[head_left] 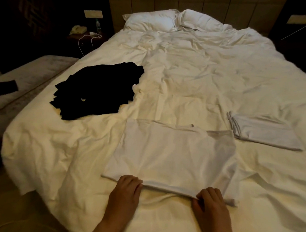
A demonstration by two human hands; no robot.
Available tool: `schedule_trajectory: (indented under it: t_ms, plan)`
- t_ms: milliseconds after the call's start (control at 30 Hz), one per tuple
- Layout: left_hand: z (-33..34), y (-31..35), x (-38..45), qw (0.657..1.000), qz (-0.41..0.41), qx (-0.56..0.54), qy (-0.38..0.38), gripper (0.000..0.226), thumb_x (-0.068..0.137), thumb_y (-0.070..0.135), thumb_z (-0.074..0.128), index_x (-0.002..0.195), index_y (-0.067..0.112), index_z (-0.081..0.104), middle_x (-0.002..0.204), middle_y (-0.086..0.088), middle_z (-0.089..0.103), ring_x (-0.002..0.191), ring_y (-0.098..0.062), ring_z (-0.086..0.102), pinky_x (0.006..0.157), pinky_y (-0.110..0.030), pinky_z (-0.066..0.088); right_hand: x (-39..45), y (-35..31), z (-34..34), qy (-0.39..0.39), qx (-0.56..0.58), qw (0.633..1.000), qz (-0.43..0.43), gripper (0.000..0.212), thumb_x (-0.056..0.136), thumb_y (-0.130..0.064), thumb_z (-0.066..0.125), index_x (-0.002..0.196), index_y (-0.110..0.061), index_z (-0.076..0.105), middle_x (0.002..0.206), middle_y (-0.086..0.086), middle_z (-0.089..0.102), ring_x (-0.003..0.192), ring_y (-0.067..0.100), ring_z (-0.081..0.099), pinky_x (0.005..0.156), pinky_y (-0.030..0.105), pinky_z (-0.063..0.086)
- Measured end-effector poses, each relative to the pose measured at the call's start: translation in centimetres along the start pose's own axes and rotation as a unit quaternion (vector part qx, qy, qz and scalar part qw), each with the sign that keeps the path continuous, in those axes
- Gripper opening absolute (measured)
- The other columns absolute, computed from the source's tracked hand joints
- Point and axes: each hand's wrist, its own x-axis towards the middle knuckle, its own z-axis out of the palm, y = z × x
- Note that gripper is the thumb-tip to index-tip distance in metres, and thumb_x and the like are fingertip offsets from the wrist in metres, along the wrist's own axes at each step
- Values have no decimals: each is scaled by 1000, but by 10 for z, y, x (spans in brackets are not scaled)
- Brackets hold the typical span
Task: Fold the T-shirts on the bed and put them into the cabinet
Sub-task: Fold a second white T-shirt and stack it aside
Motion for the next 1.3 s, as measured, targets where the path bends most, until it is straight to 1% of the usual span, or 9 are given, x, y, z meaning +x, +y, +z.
schedule_trajectory:
  t_ms: [133,300,467,667,800,1000,1133,1233,1300]
  plan:
    - [-5,-4,5,1000,-7,-22,-7,29,93,31,51,89,15,75,92,5,67,95,-10,54,84,-17,43,2,-14,-3,29,18,999,-4,35,74,-44,77,65,-20,53,70,-11,48,71,11,50,50,23,40]
    - [-17,-17,12,991,-113,-66,-14,7,92,12,70,92,17,74,92,12,64,93,0,49,83,-10,37,12,-42,6,1,28,1000,-5,34,83,-29,78,64,-23,51,68,-14,45,66,8,49,49,22,39]
    - [-33,-33,18,969,-224,-85,58,7,87,11,76,91,17,73,85,8,58,77,-9,58,69,-19,45,41,-89,31,-84,55,994,-49,29,87,-48,56,68,-26,53,73,-16,44,73,6,50,50,23,43]
    - [-35,-58,23,948,-295,-54,106,35,79,18,82,111,15,68,101,3,60,98,-15,50,82,-31,47,105,-118,73,-175,76,977,-97,24,93,-39,58,81,-18,61,81,-9,49,80,15,51,67,25,38]
    - [-32,-67,27,929,-337,-120,91,16,82,22,80,93,20,69,84,10,59,85,-15,53,79,-38,51,159,-130,96,-222,62,971,-64,18,95,-31,58,99,-15,63,97,-2,53,96,20,53,77,27,38]
    - [-35,-67,27,892,-383,-221,98,16,83,22,79,83,32,67,80,8,65,81,-10,61,76,-24,50,230,-143,129,-222,55,973,-10,36,99,-31,54,128,-11,54,131,6,46,102,31,58,76,29,38]
    - [-37,-70,27,879,-407,-233,87,19,81,25,81,80,35,65,77,5,65,73,-8,60,69,-15,46,267,-155,147,-237,34,971,22,46,103,-29,46,143,-7,42,147,12,39,119,36,53,90,36,42]
    - [-38,-70,29,879,-422,-214,57,20,80,33,81,78,39,61,77,7,64,71,-7,59,65,-11,43,286,-161,156,-266,16,963,49,47,104,-30,44,144,-5,39,144,17,44,125,37,50,100,38,40]
    - [-37,-70,31,892,-412,-182,41,22,81,38,78,72,35,58,73,8,59,71,-7,56,65,-12,41,295,-163,159,-295,-3,954,58,44,102,-33,48,135,-5,46,132,19,53,117,37,54,95,38,43]
